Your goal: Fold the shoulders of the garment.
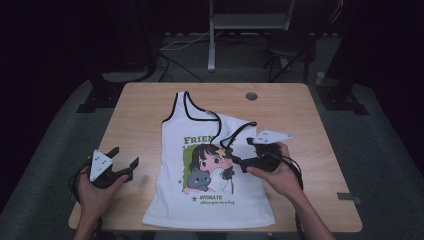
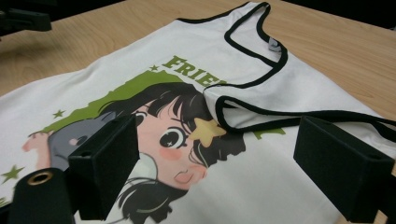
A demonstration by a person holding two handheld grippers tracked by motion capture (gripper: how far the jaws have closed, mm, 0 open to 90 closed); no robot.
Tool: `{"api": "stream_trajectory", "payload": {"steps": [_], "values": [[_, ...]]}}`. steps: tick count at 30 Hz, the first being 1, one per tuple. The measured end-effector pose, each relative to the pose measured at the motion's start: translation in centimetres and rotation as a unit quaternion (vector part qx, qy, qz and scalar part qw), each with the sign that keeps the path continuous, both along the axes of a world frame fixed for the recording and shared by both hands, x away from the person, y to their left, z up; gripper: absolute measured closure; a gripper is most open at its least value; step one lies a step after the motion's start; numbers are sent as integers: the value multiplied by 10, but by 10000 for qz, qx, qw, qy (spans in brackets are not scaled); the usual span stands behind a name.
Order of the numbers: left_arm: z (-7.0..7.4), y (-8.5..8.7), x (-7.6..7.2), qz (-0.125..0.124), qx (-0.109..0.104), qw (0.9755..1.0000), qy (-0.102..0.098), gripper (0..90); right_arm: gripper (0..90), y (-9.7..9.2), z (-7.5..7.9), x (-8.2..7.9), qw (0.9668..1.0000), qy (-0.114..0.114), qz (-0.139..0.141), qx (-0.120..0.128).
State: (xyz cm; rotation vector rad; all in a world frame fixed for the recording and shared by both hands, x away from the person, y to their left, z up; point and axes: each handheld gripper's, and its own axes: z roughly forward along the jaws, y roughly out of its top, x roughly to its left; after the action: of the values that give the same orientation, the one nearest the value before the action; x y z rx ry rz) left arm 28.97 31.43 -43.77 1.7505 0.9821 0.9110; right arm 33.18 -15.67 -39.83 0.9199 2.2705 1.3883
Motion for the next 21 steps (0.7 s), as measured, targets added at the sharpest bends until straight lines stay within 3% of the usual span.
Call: {"api": "stream_trajectory", "payload": {"steps": [13,21], "values": [[0,0,0,1,33,10000,2,214,136,-41,8,-32,9987,-230,-426,178],[0,-2,0,-7,10,10000,-10,214,136,-74,1,-49,9945,-318,-887,454]]}}
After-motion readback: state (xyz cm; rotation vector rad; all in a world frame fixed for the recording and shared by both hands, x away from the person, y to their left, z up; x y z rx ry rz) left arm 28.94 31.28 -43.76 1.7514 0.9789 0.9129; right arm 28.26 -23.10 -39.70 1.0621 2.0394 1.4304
